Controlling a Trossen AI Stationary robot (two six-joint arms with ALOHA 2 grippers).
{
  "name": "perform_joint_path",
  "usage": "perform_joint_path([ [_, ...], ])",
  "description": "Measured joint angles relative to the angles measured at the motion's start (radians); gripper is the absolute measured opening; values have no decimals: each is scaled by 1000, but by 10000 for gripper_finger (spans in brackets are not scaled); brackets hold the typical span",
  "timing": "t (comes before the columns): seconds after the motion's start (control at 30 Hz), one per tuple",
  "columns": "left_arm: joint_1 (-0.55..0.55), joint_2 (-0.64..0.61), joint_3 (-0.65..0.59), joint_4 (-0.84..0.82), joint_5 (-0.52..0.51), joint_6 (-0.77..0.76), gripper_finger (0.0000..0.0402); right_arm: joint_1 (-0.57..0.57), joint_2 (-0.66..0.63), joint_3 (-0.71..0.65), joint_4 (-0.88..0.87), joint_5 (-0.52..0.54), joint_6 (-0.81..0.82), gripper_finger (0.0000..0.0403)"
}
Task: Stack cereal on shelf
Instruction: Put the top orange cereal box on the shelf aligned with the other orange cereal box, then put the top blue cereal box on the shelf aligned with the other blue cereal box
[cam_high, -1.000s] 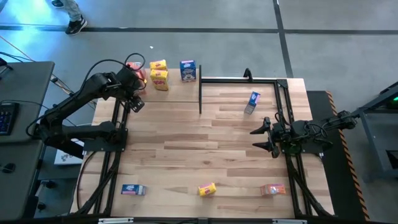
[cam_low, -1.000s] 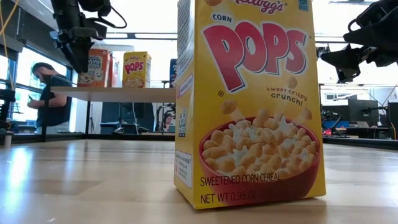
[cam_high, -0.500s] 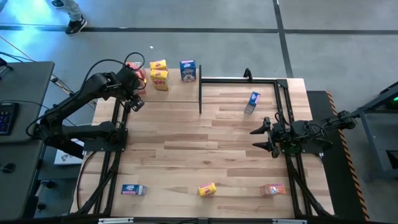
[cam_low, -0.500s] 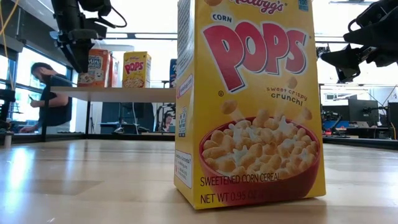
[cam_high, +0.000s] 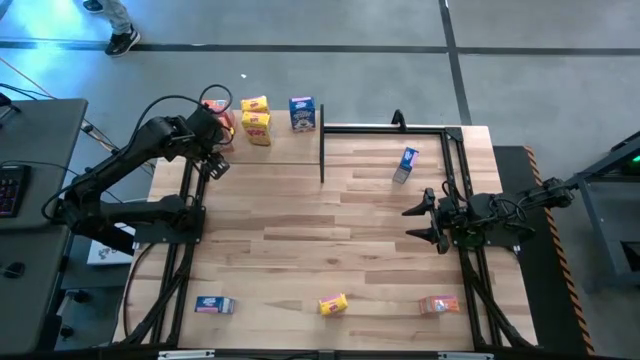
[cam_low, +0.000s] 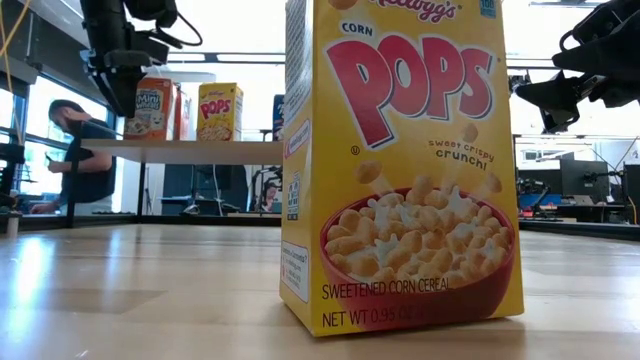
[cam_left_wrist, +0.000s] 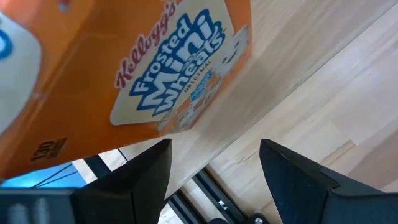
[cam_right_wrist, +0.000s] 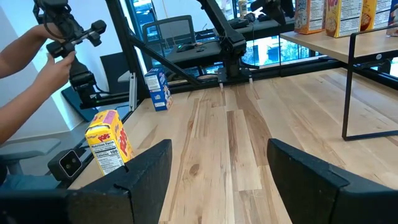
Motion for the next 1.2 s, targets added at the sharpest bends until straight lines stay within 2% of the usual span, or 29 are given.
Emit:
perform_joint_path([
  [0.73,0,0,0,11,-50,-2,235,0,0,0,0,0,0,256],
  [1.03,-10,-54,0,-17,9,-46,235,0,0,0,0,0,0,256],
  [1.2,-33,-114,0,7,89,-77,235,0,0,0,0,0,0,256],
])
